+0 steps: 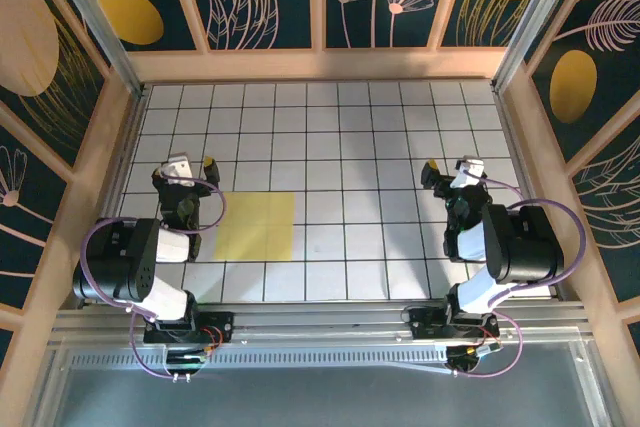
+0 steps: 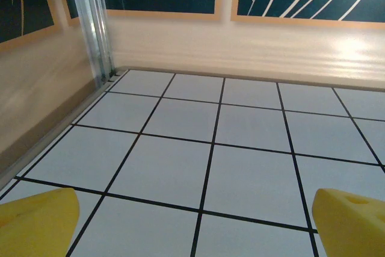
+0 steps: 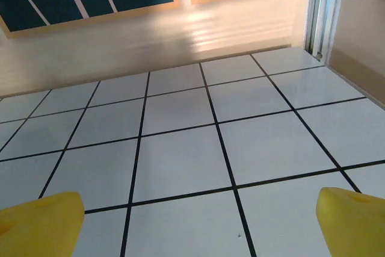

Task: Fold a paper plane with a square sheet of paper (fold left side to right side)

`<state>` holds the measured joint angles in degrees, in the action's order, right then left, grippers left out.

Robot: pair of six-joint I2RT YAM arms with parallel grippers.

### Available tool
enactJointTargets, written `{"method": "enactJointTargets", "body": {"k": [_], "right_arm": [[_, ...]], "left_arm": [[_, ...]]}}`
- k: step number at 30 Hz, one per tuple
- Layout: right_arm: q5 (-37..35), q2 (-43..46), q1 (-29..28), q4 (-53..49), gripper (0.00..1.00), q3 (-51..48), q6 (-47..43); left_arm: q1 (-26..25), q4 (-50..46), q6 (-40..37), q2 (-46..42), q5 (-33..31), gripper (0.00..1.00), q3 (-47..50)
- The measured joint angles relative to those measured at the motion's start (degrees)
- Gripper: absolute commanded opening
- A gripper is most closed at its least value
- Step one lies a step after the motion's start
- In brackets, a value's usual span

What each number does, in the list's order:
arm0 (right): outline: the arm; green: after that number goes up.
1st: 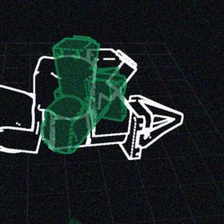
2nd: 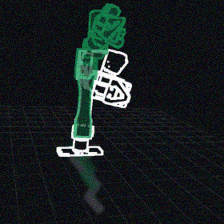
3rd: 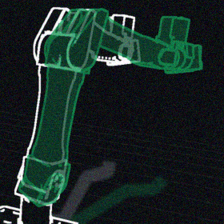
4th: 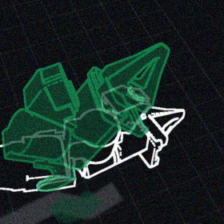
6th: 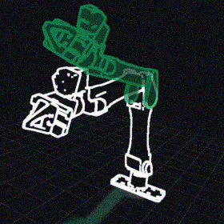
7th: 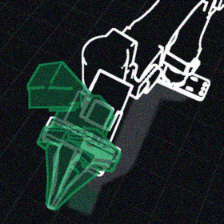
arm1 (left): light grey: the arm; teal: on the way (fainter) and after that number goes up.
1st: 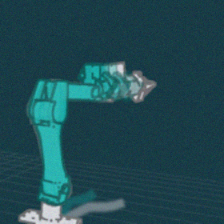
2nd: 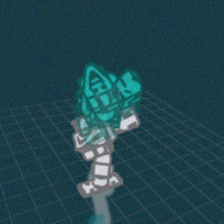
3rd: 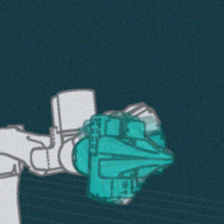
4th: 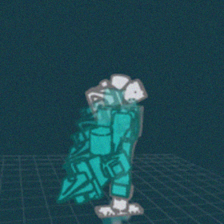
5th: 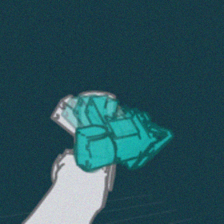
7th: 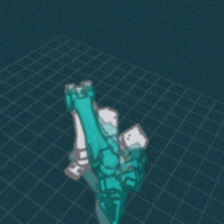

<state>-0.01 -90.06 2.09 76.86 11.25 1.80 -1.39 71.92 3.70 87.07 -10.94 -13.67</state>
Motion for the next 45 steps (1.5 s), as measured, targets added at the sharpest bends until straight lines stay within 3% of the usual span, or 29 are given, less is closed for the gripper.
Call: {"method": "enactJointTargets", "body": {"k": [37, 40, 45], "right_arm": [[0.00, 0.13, 0.00, -0.24, 0.99, 0.00, 0.04], [-0.20, 2.21, 0.00, -2.45, 0.99, 0.00, 0.07], [-1.01, 12.96, 0.00, -9.31, 0.99, 0.04, 0.44]], "left_arm": [[0.00, 0.00, 0.02, 0.00, 0.02, 0.99, 0.00], [0.00, -0.02, 0.02, 0.00, 0.00, 0.99, 0.00], [0.00, -4.31, 0.79, -3.02, -1.31, 0.99, -0.28]]}}
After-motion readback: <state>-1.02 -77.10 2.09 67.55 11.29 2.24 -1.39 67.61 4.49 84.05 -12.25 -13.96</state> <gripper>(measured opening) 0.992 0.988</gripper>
